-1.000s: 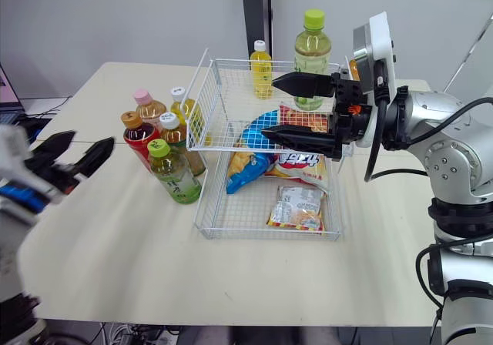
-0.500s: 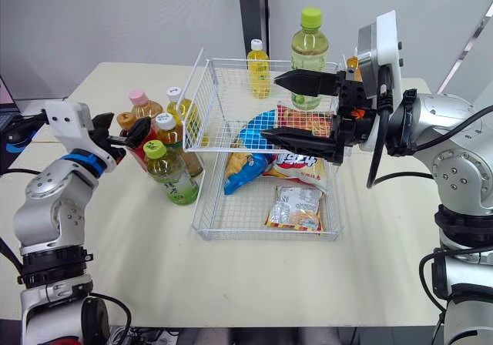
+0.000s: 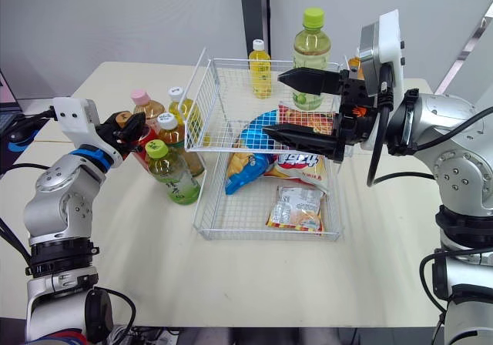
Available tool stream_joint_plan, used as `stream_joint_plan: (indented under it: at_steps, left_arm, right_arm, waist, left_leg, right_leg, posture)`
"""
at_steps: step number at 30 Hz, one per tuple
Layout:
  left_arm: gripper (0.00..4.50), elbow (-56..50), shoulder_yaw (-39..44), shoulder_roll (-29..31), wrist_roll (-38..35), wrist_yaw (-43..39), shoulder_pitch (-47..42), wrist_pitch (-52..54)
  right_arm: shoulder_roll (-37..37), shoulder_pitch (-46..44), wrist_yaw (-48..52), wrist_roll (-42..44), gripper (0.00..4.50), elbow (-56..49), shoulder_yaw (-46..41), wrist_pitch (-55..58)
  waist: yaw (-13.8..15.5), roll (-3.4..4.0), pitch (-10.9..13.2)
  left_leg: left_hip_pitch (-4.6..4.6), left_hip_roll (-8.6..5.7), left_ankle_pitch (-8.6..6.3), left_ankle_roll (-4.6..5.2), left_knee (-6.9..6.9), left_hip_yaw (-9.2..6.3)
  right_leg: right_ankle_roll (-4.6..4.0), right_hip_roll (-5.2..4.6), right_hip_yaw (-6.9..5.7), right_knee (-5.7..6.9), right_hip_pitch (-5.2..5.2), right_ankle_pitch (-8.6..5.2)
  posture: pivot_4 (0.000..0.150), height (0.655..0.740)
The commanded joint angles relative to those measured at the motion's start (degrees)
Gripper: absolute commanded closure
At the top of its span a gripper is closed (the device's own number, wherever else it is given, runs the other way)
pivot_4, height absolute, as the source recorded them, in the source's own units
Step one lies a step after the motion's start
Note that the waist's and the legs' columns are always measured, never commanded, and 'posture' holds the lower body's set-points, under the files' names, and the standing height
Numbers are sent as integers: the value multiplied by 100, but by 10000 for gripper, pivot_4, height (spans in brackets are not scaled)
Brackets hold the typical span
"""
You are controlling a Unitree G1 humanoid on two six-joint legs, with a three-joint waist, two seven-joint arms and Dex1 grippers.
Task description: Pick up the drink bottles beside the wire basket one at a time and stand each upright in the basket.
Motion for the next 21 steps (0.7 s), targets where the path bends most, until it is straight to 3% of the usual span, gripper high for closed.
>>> stream_joint_plan:
  at_steps: [1, 6, 10, 14, 17, 21]
  left_arm:
    - [31262, -211, 107, 142, -158, -79, -18, 35]
    - [31262, -918, 472, 1134, -1066, -1065, -290, 851]
    - [31262, -750, 694, 2367, -1729, -1924, -937, 1567]
    - [31262, -368, 481, 3059, -2144, -2476, -1973, 2037]
    - [31262, -30, 134, 3220, -2248, -2807, -2938, 2194]
    - [31262, 579, -481, 2791, -2052, -3020, -4343, 2076]
  right_arm:
    - [-21, 24, -66, 35, 0, -175, -200, -115]
    - [-60, 37, -241, 33, 0, -128, -434, -171]
    - [-19, -23, -463, -69, 0, -45, -630, -329]
    - [14, 6, -632, -156, 0, -60, -655, -438]
    - [21, 36, -722, -224, 0, -88, -635, -506]
    - [62, 13, -855, -287, 0, -138, -609, -546]
  waist:
    - [1, 0, 0]
    - [-22, -6, 9]
    - [-18, -14, 17]
    - [-11, -12, 18]
    - [20, -11, 18]
    - [40, -12, 19]
  left_leg:
    - [0, 0, 0, 0, 0, 0]
    - [-10, 3, 0, 0, -2, -2]
    - [-17, 7, 0, -1, -5, -9]
    - [-14, 0, -2, -2, -10, -1]
    - [-16, -1, -2, -2, -6, -6]
    - [-18, -1, -1, -2, 0, -8]
  right_leg:
    - [0, 0, 0, 0, 0, 0]
    - [0, 3, -2, 1, -11, 0]
    - [-1, 7, -11, -3, -18, -1]
    - [1, 1, -7, -13, -13, -2]
    - [5, 2, -13, -14, -12, -4]
    - [10, 5, -15, -10, -12, -6]
  posture:
    - [1500, 7400]
    - [1500, 7400]
    - [1500, 7400]
    - [1500, 7400]
    - [1500, 7400]
    - [1500, 7400]
